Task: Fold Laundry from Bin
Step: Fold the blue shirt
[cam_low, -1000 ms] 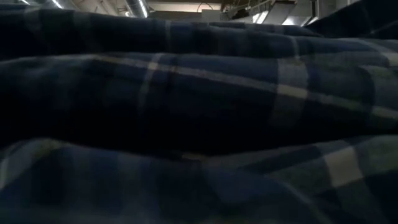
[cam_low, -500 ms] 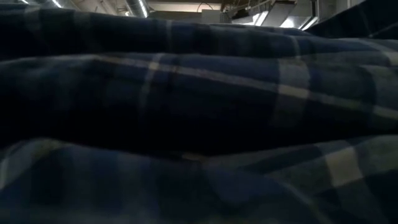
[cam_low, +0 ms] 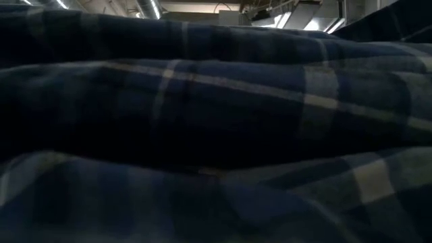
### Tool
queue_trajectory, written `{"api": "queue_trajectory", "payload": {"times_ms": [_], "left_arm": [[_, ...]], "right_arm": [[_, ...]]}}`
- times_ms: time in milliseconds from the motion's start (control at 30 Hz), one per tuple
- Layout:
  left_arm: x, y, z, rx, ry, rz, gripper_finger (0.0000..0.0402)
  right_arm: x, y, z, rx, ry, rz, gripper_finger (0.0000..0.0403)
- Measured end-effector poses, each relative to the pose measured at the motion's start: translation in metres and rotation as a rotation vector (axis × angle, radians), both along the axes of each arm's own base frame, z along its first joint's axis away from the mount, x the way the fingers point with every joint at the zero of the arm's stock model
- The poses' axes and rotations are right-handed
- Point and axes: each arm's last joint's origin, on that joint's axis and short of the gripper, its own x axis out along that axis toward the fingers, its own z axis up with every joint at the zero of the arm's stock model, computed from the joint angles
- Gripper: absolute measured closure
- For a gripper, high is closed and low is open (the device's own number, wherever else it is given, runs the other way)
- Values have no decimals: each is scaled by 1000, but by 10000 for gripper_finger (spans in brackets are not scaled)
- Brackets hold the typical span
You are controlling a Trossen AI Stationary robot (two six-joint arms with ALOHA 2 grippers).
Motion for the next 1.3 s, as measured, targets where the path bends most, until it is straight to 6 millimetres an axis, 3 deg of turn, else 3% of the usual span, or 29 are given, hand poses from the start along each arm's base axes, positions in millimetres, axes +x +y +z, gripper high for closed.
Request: {"api": "queue_trajectory", "payload": {"times_ms": [267, 567, 767, 1000, 1133, 1300], "left_arm": [[0, 0, 0, 2, -3, -1, 401], [0, 0, 0, -2, -5, -1, 401], [0, 0, 0, -4, -6, -1, 401], [0, -1, 0, -4, -7, -1, 401], [0, -1, 0, -4, -6, -1, 401], [0, -1, 0, -4, -6, -1, 401]], "right_arm": [[-12, 8, -23, 22, -20, 33, 276], [-21, -3, -47, -46, -1, -65, 276], [-22, -6, -51, -49, 5, -104, 290], [-22, -4, -47, -48, 22, -91, 394], [-21, -3, -31, -87, 48, -111, 383], [-26, -6, 16, -192, 71, -122, 399]]}}
